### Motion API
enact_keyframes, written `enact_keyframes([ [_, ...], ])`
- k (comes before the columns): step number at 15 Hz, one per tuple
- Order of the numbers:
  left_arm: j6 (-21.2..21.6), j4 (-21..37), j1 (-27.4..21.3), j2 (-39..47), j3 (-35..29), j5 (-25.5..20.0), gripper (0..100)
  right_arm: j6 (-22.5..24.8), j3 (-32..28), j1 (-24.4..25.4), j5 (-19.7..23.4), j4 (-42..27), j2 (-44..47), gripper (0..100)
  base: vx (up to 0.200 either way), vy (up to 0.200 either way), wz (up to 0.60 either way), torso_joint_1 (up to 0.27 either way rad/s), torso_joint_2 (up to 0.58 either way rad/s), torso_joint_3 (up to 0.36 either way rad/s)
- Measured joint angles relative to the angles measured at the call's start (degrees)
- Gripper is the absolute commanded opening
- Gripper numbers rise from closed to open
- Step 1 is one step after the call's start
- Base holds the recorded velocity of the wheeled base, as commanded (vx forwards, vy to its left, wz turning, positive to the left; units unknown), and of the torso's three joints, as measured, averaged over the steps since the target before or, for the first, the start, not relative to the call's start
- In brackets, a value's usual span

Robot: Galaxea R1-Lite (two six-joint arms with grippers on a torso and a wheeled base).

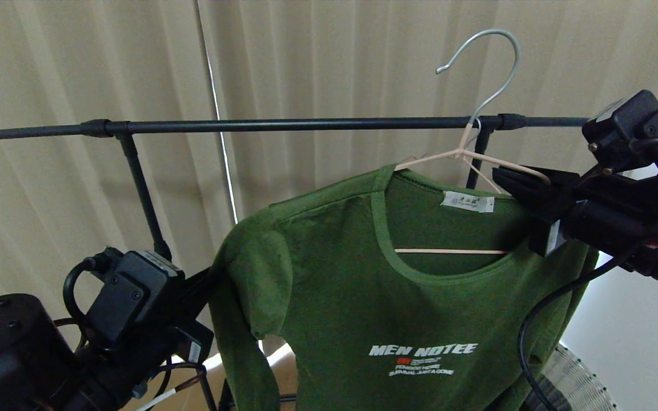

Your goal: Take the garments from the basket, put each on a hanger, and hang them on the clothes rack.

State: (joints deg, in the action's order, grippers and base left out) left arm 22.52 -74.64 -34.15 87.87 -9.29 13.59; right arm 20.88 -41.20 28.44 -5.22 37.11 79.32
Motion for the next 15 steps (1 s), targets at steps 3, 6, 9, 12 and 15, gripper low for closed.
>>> enact_keyframes([
  [3, 0.34, -0.46, 2.56, -0.24, 1.66, -0.07, 0, 0.02, 0.0, -0.17, -0.13, -0.05, -0.3, 0, 0.0, 0.0, 0.0, 0.0, 0.0, 0.0],
  [6, 0.37, -1.08, 10.53, -1.88, 4.91, -0.16, 0, 0.09, -0.05, -0.37, -0.28, -0.13, -0.79, 0, 0.0, 0.0, 0.0, 0.0, 0.0, 0.0],
  [9, 0.15, -1.1, 14.01, -3.3, 6.34, -0.71, 0, 0.07, -0.05, -0.46, -0.44, -0.13, -0.94, 0, 0.0, 0.0, 0.0, 0.0, 0.0, 0.0],
  [12, -0.07, -0.79, 14.3, -4.39, 6.66, -2.54, 100, 0.09, -0.02, -0.46, -0.57, -0.09, -1.07, 0, 0.0, 0.0, 0.0, 0.0, 0.0, 0.0],
  [15, -0.4, -0.66, 14.34, -5.99, 6.18, -5.45, 100, 0.13, 0.02, -0.69, -0.77, -0.6, -1.13, 0, 0.0, 0.0, 0.0, 0.0, 0.0, 0.0],
])
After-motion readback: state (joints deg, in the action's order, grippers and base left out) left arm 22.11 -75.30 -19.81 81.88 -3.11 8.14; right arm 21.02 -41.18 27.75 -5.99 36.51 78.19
